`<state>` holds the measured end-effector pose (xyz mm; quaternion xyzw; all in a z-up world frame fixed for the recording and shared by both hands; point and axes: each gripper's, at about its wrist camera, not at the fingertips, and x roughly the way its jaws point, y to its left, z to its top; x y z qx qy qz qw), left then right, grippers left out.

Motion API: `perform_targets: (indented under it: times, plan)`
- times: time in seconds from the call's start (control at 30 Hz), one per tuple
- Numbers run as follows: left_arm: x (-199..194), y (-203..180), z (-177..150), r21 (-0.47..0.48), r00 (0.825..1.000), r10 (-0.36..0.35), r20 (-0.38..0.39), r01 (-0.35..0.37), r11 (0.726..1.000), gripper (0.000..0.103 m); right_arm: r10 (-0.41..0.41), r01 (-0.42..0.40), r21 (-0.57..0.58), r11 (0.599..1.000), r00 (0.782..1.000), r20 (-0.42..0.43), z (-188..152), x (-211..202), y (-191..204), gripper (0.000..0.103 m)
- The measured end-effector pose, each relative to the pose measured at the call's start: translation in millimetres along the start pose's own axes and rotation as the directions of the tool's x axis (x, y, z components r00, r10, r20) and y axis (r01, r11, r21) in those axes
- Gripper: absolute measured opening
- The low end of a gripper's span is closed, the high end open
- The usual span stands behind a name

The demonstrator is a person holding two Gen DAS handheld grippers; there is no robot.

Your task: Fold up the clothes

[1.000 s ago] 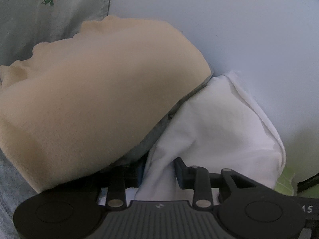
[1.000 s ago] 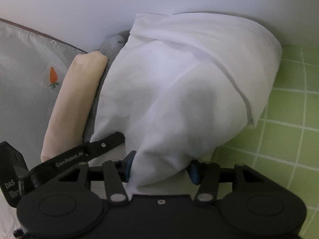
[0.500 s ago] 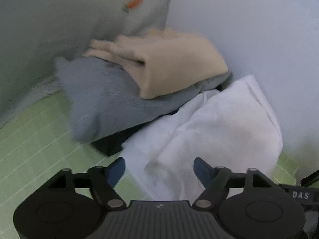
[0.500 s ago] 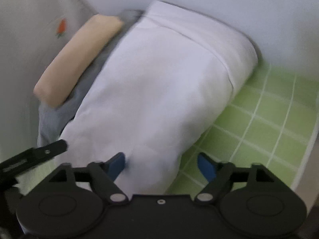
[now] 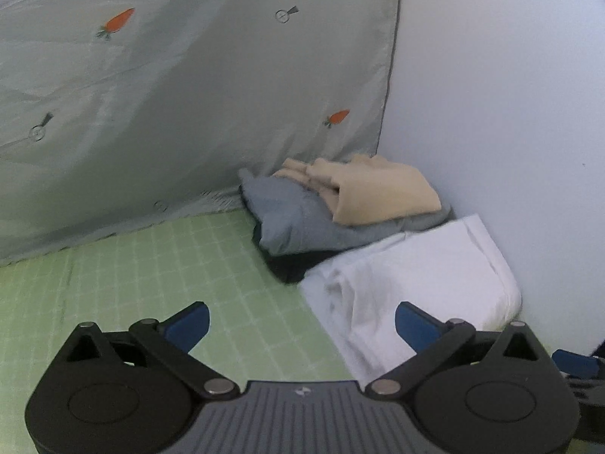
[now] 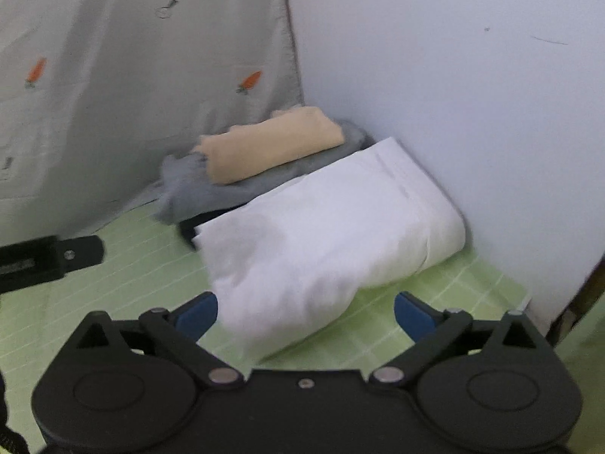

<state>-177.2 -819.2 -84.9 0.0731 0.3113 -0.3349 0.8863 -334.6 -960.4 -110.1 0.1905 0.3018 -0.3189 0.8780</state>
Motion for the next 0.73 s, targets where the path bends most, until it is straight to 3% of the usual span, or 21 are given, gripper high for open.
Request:
perform_targets:
  times: [0.27,0.73]
  plan:
    - [-46,23,-34,0.057,0.999,-0.044,-0.031,0.045,0.997,0.103,-0.017,0.017,0.033,0.999,1.000,-0.009,-35,-42,21,0.100]
    - [-94,70,-59,0.102,0.997,-0.078,-0.028,0.081,0.992,0.103,-0.087,0.086,0.067,0.994,0.996,0.014,-73,-89,69,0.101]
